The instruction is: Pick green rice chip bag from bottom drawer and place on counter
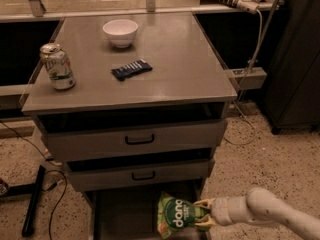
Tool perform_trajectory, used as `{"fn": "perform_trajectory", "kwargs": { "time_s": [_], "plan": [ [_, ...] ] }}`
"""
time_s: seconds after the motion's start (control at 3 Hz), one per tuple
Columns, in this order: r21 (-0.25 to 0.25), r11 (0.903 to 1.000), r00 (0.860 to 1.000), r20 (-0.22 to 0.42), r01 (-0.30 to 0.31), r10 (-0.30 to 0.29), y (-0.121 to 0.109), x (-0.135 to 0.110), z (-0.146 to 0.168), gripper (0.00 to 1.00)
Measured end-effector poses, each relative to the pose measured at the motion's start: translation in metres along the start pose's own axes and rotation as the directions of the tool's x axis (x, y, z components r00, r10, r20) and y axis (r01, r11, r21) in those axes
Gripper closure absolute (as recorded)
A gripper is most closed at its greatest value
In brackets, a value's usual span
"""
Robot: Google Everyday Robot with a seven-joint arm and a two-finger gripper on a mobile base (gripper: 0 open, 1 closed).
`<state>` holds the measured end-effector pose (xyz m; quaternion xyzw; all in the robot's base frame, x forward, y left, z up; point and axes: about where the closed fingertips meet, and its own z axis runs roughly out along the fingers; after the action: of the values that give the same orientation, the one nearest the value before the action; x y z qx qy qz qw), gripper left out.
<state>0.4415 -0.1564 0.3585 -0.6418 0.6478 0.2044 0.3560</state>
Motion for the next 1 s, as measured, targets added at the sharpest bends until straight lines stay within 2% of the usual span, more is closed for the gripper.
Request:
{"fn": "perform_trajectory", "kwargs": {
  "time_s": [0.33, 1.0],
  "plan": [
    [0.034, 0.999, 0.998, -0.062, 0.029, -0.027, -0.007, -0.036, -0.068, 1.0],
    [0.077, 0.9906, 0.982, -0.163, 0.113, -0.1, -0.06, -0.109, -0.187, 1.0]
  ]
}}
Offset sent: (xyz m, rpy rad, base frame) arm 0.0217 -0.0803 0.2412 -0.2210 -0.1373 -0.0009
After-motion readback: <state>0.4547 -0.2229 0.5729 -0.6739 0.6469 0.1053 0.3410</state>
